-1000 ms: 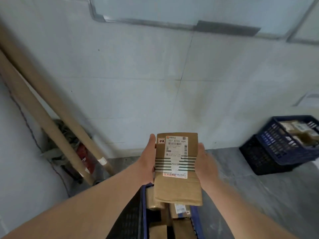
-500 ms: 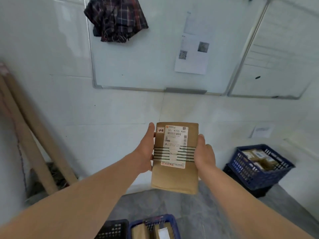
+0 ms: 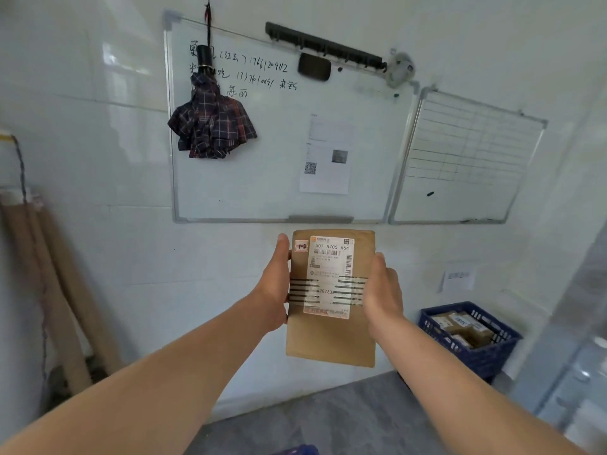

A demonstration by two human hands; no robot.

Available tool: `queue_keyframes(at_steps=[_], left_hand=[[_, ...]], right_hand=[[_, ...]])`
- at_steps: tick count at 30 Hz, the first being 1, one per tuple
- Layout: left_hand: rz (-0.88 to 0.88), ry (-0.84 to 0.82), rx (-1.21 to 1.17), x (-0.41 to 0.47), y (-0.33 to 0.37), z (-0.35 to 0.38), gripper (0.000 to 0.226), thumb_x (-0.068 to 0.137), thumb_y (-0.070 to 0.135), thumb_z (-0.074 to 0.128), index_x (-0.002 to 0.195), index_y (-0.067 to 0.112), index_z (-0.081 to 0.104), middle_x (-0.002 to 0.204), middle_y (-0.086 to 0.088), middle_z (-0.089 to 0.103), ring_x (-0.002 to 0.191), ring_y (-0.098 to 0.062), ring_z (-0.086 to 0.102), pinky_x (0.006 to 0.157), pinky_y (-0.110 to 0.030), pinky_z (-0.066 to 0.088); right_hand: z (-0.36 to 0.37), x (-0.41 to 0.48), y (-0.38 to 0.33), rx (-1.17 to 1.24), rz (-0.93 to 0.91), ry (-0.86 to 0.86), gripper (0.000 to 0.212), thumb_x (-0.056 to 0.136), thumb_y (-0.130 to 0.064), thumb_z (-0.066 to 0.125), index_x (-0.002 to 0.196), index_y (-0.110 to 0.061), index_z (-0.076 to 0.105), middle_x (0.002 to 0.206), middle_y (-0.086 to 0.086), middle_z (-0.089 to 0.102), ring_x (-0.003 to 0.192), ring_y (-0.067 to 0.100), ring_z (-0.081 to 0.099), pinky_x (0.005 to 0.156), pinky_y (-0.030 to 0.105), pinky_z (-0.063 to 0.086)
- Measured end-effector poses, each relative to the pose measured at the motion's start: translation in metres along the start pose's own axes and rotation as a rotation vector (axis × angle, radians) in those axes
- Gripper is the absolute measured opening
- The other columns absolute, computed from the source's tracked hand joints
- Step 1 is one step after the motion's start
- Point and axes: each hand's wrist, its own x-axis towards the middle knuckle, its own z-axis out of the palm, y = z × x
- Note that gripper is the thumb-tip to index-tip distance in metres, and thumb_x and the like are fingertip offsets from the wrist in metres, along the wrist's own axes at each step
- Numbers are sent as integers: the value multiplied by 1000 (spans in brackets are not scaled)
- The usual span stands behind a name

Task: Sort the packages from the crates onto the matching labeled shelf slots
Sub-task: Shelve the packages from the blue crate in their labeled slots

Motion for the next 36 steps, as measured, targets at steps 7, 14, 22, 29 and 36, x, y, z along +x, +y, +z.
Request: queue_keyframes(at_steps=[7, 14, 22, 29, 36], left_hand=[[31, -112, 8, -29, 26, 13, 53, 96, 75, 23, 87, 39, 61, 96, 1, 66, 90, -22, 63, 66, -38, 44], [64, -223, 28, -47, 46, 7, 54, 96, 75, 22, 91, 41, 63, 95, 3, 68, 91, -21, 63, 86, -46, 41], [65, -361, 65, -61, 55, 8, 60, 94, 78, 20, 123, 43, 59, 107, 1, 69, 106, -26, 62, 94, -59, 39], [58, -453, 71, -73, 57, 25, 60, 94, 78, 20, 127, 44, 57, 113, 0, 68, 110, -29, 61, 99, -62, 41], [40, -514, 70, -91, 52, 44, 66, 92, 81, 21, 135, 43, 55, 119, -4, 68, 113, -32, 62, 102, -66, 42]], right_hand=[[-33, -32, -35, 13, -49, 88, 59, 101, -65, 22, 115, -19, 56, 98, 5, 69, 92, 29, 67, 93, 49, 54], [-48, -72, -56, 66, -88, 160, 51, 104, -62, 24, 123, -21, 49, 101, 2, 65, 95, 25, 64, 97, 49, 52], [-65, -102, -68, 79, -111, 261, 50, 104, -62, 29, 126, -21, 49, 101, 2, 65, 96, 27, 64, 98, 50, 52], [-91, -125, -74, 69, -123, 349, 46, 105, -61, 28, 116, -23, 51, 94, -5, 61, 84, 15, 59, 81, 39, 50], [-120, -146, -76, 18, -119, 419, 41, 106, -63, 25, 114, -27, 43, 90, -10, 50, 88, 18, 54, 85, 37, 39]])
